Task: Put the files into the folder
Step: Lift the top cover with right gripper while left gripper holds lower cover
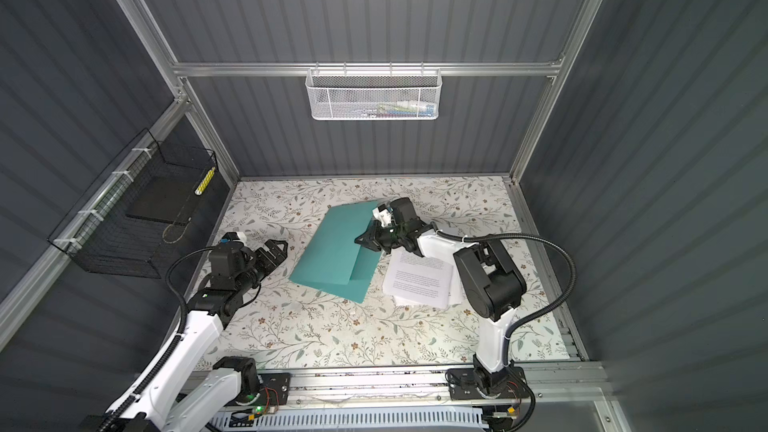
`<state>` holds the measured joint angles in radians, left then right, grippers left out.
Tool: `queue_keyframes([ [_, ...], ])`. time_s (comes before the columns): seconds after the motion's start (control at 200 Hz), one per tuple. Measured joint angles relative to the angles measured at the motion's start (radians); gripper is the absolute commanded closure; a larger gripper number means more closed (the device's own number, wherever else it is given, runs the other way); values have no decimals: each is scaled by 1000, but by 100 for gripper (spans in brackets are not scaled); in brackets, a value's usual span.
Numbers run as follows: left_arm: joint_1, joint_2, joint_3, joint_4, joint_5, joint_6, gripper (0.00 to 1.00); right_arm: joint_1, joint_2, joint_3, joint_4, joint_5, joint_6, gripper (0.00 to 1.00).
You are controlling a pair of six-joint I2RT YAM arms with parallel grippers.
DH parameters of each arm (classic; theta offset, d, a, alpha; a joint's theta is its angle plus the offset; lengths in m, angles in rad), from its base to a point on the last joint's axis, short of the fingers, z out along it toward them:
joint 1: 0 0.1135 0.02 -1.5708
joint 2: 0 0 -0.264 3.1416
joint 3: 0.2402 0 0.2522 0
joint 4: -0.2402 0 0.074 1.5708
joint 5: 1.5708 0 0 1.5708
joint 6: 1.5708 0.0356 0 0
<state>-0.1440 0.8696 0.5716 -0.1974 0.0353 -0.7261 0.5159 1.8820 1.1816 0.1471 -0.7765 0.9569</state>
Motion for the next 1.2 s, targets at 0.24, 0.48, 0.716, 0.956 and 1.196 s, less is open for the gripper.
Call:
queue_keyframes([
  [0.24, -140, -51, 11, -98, -119, 167, 2, -44, -78, 18, -157, 29, -82, 100],
  [0.48, -525, 55, 66, -189, -472, 275, 0, -53, -86, 78, -255, 43, -130, 100],
  [0.716, -857, 340, 161, -217, -821, 322, 0, -53, -63, 125, -307, 42, -140, 100],
  [0.956, -940, 388, 161, -110, -903, 407, 1, -54, -59, 139, -330, 43, -142, 99],
  [1.196, -1017, 419, 160, -26, -891, 470, 4, -55, -57, 139, -331, 42, -138, 99],
])
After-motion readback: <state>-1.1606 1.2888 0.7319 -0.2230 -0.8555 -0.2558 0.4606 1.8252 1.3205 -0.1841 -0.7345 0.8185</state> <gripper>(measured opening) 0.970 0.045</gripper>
